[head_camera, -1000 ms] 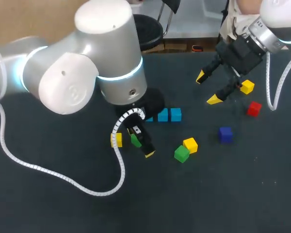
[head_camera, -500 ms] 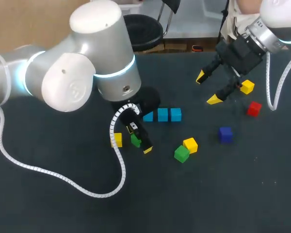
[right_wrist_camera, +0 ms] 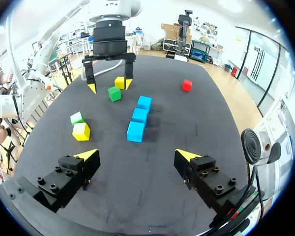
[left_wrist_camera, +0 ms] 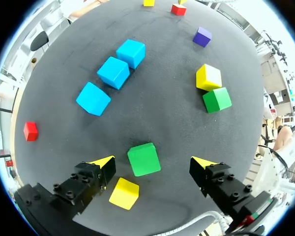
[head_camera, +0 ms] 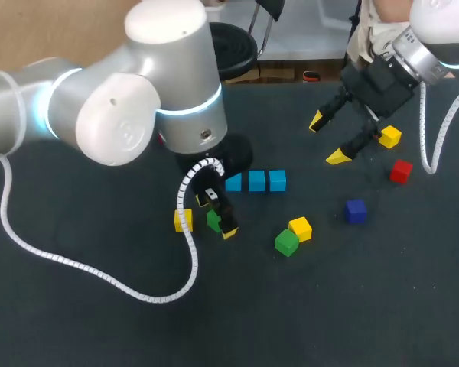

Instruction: Place the blue cubes, place green cubes on the blue cubes, place the yellow cubes on the green cubes, then place the red cubes on the yellow cubes, and place purple cube on the red cubes.

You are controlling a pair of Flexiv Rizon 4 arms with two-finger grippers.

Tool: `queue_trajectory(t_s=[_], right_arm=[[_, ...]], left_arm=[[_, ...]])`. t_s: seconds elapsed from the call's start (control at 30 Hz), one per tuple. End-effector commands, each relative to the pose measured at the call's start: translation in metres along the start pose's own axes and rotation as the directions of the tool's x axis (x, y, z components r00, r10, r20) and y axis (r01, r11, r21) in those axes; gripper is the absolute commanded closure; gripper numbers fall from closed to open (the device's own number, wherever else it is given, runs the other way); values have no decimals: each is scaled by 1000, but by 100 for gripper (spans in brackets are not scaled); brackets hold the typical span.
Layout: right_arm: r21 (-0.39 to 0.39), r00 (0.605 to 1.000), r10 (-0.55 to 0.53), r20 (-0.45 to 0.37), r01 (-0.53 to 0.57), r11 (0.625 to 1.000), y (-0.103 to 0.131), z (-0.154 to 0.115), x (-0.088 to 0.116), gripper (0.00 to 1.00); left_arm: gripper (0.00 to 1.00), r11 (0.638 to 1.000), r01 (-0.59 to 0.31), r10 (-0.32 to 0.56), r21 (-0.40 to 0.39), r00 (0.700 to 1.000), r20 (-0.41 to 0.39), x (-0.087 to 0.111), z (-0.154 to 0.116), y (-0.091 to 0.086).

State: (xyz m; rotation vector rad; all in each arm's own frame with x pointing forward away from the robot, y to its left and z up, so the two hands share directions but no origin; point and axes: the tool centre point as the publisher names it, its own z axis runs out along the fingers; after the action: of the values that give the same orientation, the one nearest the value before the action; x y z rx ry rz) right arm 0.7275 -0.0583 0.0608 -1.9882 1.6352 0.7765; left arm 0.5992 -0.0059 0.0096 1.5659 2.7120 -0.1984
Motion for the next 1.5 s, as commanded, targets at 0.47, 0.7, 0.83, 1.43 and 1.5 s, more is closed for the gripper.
queue_trajectory(t_s=[0.47,0.7,0.83,1.43,1.5], right_arm=[[1,1000,-1,1,1,1000,0,0,0,0],[1,1000,-1,1,1,1000,0,0,0,0],[1,1000,-1,1,1,1000,0,0,0,0],[1,1000,-1,1,1,1000,0,0,0,0],[1,1000,-1,1,1,1000,0,0,0,0]], left_arm=[[18,1000,5,-5,19,1000,5,-11,10,1],[35,1000,18,-17,14,1000,-4,-5,8,-1],[0,1000,26,-26,8,1000,-7,0,5,-2],[79,1000,13,-13,4,1000,-14,-1,11,-2],[100,1000,5,-5,6,1000,-23,0,14,-1]])
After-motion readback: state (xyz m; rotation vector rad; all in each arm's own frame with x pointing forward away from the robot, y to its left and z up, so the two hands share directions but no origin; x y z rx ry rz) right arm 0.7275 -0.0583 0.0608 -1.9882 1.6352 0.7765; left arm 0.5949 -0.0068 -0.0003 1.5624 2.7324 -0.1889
